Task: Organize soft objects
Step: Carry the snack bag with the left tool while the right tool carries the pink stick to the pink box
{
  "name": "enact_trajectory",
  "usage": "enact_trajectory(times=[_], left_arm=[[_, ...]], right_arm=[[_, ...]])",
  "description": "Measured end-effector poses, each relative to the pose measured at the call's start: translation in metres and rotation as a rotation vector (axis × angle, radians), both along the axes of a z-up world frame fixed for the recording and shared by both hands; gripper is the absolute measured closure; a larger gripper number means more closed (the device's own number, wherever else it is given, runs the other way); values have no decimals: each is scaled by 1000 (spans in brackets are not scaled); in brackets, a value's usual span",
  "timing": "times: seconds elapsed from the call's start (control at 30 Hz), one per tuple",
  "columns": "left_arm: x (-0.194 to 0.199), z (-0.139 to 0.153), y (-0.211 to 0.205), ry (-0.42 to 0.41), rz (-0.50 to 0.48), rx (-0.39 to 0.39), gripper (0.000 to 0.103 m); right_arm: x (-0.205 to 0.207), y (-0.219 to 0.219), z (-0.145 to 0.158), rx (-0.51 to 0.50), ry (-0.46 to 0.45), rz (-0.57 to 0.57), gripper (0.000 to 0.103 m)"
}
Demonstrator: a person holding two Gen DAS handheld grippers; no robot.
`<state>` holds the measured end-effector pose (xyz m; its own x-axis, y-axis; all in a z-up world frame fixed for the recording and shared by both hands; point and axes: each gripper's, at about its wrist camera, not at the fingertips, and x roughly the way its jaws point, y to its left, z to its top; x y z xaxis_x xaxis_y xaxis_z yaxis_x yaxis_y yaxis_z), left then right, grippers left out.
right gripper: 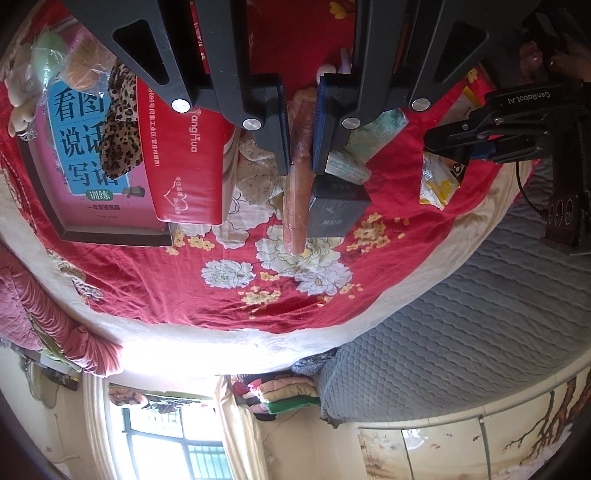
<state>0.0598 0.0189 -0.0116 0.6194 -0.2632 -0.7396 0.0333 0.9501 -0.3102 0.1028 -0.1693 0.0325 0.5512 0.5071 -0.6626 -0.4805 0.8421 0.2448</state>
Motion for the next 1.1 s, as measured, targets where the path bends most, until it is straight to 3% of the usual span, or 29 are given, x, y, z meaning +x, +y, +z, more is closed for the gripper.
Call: enact_trajectory(times=[0.67, 1.1], left_arm=[[13, 61, -113, -78, -193, 52, 63], [26, 82, -179, -107, -303, 92, 63]], right_arm=[[-27, -97, 45, 109, -89, -166, 92], [-33, -165, 51, 158, -108, -314, 92]])
